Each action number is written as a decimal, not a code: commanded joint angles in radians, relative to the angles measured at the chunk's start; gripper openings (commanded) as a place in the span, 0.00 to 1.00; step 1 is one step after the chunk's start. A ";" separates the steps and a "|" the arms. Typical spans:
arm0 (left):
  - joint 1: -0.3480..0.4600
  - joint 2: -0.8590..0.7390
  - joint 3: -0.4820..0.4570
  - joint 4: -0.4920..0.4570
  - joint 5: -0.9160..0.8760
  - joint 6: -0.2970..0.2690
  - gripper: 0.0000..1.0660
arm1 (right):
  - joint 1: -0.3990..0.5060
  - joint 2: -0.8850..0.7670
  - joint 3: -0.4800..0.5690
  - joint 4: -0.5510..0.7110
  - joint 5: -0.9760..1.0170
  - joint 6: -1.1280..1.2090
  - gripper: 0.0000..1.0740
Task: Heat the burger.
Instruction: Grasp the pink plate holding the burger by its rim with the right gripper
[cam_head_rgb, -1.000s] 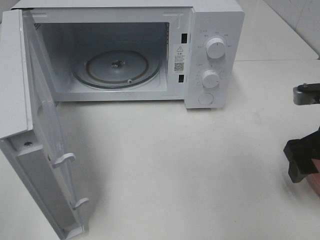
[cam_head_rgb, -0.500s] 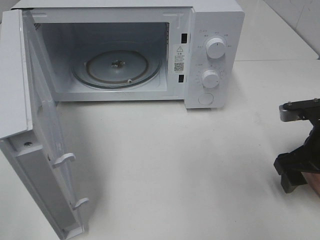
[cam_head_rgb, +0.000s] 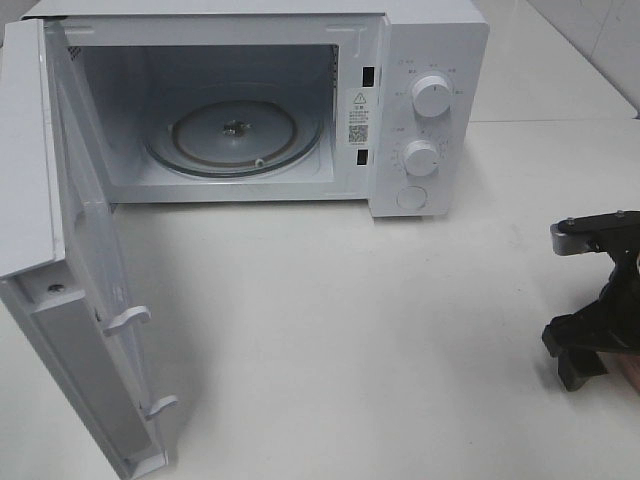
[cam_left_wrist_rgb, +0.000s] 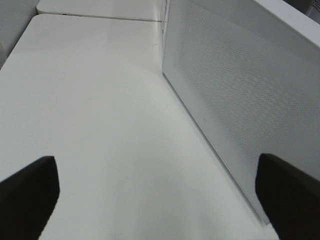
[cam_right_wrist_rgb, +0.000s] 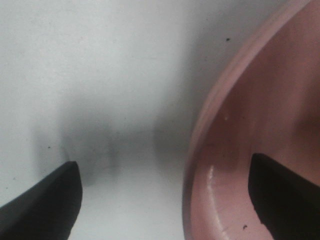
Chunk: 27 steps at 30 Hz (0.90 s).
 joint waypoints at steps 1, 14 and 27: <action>-0.005 -0.014 0.003 -0.008 -0.014 -0.002 0.94 | -0.006 0.004 0.003 -0.013 -0.002 -0.005 0.81; -0.005 -0.014 0.003 -0.008 -0.014 -0.002 0.94 | -0.006 0.004 0.004 -0.063 -0.009 -0.009 0.53; -0.005 -0.014 0.003 -0.008 -0.014 -0.002 0.94 | -0.006 0.004 0.004 -0.115 -0.032 0.021 0.00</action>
